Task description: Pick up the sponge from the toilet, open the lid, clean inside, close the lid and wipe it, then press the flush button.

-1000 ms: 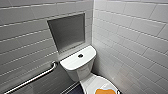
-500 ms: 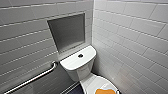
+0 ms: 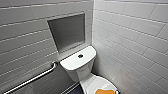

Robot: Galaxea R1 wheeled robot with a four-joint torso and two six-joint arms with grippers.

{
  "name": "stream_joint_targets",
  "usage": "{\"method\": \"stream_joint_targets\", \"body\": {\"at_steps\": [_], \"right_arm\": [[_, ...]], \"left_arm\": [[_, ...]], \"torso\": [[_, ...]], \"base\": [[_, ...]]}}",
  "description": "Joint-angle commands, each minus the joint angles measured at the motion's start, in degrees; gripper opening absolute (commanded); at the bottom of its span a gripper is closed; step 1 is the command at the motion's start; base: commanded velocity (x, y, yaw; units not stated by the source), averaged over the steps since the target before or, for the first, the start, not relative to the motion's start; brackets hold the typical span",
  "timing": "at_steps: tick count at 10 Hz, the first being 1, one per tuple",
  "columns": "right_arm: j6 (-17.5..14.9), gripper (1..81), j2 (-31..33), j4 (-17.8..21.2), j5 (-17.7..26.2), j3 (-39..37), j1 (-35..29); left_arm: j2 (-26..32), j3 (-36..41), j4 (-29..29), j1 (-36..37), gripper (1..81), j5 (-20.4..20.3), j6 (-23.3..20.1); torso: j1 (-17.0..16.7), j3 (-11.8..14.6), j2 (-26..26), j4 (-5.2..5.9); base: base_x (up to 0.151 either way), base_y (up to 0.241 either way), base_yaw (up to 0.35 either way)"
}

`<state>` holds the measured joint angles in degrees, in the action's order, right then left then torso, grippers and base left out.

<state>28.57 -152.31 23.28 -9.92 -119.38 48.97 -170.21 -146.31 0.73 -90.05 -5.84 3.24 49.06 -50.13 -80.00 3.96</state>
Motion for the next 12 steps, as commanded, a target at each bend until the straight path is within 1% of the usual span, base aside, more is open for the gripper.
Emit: {"method": "stream_joint_targets", "body": {"at_steps": [1, 2, 3, 4, 5, 8, 10, 12], "right_arm": [[0.1, 81.1, 0.1, 0.5, 2.4, 0.4, -5.6], [0.1, 81.1, 0.0, 0.5, 2.4, 0.2, -5.6], [0.2, 81.1, 0.0, 0.6, 2.4, -0.2, -5.7], [1.7, 81.1, -0.2, 0.4, 2.4, -1.1, -5.6], [3.8, 81.1, -0.7, 0.4, 2.4, -2.4, -5.3], [8.2, 81.1, -1.8, 0.3, 2.8, -5.9, -5.1], [10.3, 81.1, -1.9, 0.3, 4.3, -7.3, -5.1], [10.5, 81.1, -1.9, 0.2, 4.4, -7.8, -5.1]], "left_arm": [[0.0, 0.3, 0.1, -0.9, 81.1, 4.4, 0.0], [0.2, 0.3, 0.2, -0.9, 81.1, 4.4, 0.0], [0.4, 0.3, 0.2, -0.9, 81.1, 4.4, 0.0], [0.5, 0.3, 0.2, -1.0, 81.1, 4.4, 0.0], [0.4, 0.3, 0.2, -1.0, 81.1, 4.4, 0.0], [0.3, 0.3, 0.5, -1.1, 81.1, 4.4, 0.2], [0.3, 0.3, 0.7, -1.1, 81.1, 4.4, 0.2], [0.3, 0.3, 0.7, -1.1, 81.1, 4.4, 0.2]], "torso": [[3.7, 0.0, -5.7, 0.0], [4.8, 0.0, -7.5, 0.0], [2.4, 0.0, -4.0, 0.0], [3.6, 0.0, -5.9, 0.0], [4.1, 0.0, -6.6, 0.0], [4.5, 0.0, -7.4, 0.0], [4.5, 0.0, -7.4, 0.0], [4.5, 0.0, -7.4, 0.0]], "base": [[0.0, 0.0, 0.0], [0.0, 0.0, 0.0], [0.0, 0.0, 0.0], [0.0, 0.0, 0.0], [0.0, 0.0, 0.0], [0.0, 0.0, 0.0], [0.0, 0.0, 0.0], [0.0, 0.0, 0.0]]}}
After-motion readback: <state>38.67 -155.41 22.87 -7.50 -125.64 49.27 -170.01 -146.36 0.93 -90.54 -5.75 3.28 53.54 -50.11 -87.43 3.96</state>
